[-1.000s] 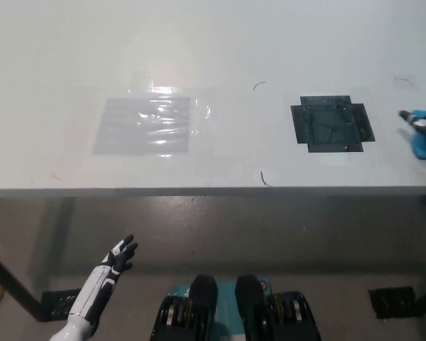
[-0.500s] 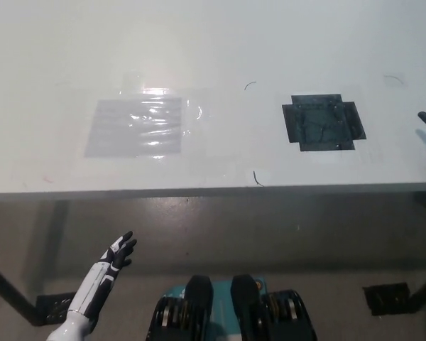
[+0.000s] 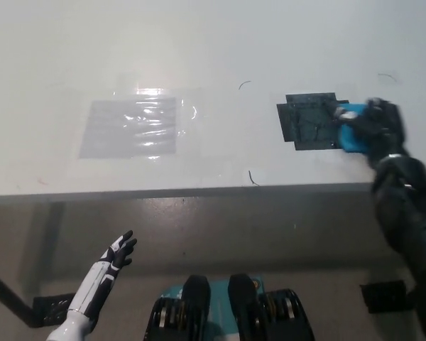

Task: A soft sponge is kept on the balc marked spot on the table infront of the robot and it uses its right hand fist to press down on it and drrags it across the table in a back and forth manner twice to clean it

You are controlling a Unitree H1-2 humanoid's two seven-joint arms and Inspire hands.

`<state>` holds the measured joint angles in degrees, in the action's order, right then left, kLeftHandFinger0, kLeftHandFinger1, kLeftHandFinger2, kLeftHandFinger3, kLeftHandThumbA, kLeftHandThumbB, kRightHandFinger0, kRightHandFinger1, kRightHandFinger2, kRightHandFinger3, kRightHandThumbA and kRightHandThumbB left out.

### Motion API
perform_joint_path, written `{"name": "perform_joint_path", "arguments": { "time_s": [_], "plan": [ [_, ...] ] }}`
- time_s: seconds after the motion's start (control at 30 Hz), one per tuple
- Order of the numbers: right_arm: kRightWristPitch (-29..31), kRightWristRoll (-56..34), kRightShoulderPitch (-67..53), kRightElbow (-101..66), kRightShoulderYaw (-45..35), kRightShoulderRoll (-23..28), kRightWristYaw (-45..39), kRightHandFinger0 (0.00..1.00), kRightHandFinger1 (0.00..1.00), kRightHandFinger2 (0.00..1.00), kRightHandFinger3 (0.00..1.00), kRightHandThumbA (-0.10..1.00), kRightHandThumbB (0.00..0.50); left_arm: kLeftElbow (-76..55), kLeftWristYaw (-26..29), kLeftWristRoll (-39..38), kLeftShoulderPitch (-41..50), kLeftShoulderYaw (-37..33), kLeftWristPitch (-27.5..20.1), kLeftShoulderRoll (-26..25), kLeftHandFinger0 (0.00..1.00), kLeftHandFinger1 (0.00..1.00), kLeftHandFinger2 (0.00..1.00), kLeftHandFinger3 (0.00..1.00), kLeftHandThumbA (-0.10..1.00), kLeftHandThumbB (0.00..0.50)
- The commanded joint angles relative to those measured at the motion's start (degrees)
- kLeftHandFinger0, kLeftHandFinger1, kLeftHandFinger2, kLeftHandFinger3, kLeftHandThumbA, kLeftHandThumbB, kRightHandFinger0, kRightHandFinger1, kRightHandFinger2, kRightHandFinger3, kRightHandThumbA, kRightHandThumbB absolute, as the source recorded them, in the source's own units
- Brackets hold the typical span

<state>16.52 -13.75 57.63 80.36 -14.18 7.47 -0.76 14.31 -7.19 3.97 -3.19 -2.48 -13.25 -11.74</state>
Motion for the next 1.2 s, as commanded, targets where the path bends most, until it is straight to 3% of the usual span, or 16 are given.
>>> {"name": "perform_joint_path", "arguments": {
  "time_s": [0.0,0.17,0.57,0.63,0.67,0.7,0.73,0.83,0.87,0.9,1.07,1.17],
  "plan": [
    [-0.2,1.3,1.3,0.1,1.7,-3.9,-1.6,0.00,0.00,0.00,0.00,1.00,0.234,-0.7,0.1,-0.1,-0.6,0.3,-2.0,-0.6,1.00,1.00,1.00,1.00,1.00,0.498],
    [0.8,1.4,1.9,-0.2,2.5,-6.1,-1.9,0.00,0.00,0.00,0.00,1.00,0.261,-1.1,0.1,0.0,-0.5,0.3,-1.7,-0.7,1.00,1.00,1.00,1.00,1.00,0.498],
    [0.4,2.1,-0.9,1.0,3.5,-3.4,-0.5,0.00,0.00,0.00,0.00,1.00,0.213,-1.0,0.0,-0.2,0.0,0.4,-2.1,-0.7,1.00,1.00,1.00,1.00,1.00,0.499],
    [1.0,2.6,-1.4,0.9,4.0,-2.8,0.6,0.00,0.00,0.00,0.00,1.00,0.236,-1.0,0.1,-0.1,0.2,0.3,-2.3,-0.6,1.00,1.00,1.00,1.00,1.00,0.498],
    [2.2,3.9,-1.6,0.7,5.1,-2.4,1.8,0.02,0.00,0.00,0.01,1.00,0.304,-0.9,0.2,-0.1,0.3,0.4,-2.4,-0.7,1.00,1.00,1.00,1.00,1.00,0.500],
    [3.1,2.9,-1.2,-0.7,4.7,-1.7,-2.6,0.65,0.73,0.83,0.80,1.00,0.343,-1.1,0.1,-0.1,0.2,0.5,-2.2,-0.8,1.00,1.00,1.00,1.00,1.00,0.500],
    [3.5,2.5,-0.9,-1.8,4.9,-1.2,-6.1,1.00,0.96,0.96,0.98,1.00,0.355,-1.1,0.0,-0.3,0.2,0.5,-2.3,-0.8,1.00,1.00,1.00,1.00,1.00,0.500],
    [4.4,-1.8,-0.4,-10.9,3.7,-1.3,-16.8,1.00,1.00,1.00,1.00,1.00,0.382,-0.7,0.0,-0.3,0.6,0.5,-2.6,-0.7,1.00,1.00,1.00,1.00,1.00,0.476],
    [3.5,-3.0,-0.9,-15.5,3.8,-1.5,-18.3,1.00,1.00,1.00,1.00,1.00,0.368,-0.7,-0.1,-0.6,0.8,0.5,-2.4,-0.6,1.00,1.00,1.00,1.00,1.00,0.476],
    [0.6,-3.6,-2.4,-25.0,5.0,-1.8,-18.5,1.00,1.00,1.00,1.00,1.00,0.418,-0.8,-0.2,-0.7,0.9,0.5,-2.3,-0.6,1.00,1.00,1.00,1.00,1.00,0.476],
    [-11.8,-8.0,-4.2,-59.1,8.9,-1.8,-17.4,1.00,1.00,1.00,1.00,1.00,0.473,-0.2,0.2,-0.2,1.0,0.5,-2.6,-0.6,1.00,1.00,1.00,1.00,1.00,0.481],
    [-17.1,-10.7,-2.7,-69.6,10.0,-1.3,-16.4,1.00,1.00,1.00,1.00,1.00,0.500,-0.1,0.3,0.1,1.0,0.4,-2.6,-0.7,1.00,1.00,1.00,1.00,1.00,0.480]
  ]
}}
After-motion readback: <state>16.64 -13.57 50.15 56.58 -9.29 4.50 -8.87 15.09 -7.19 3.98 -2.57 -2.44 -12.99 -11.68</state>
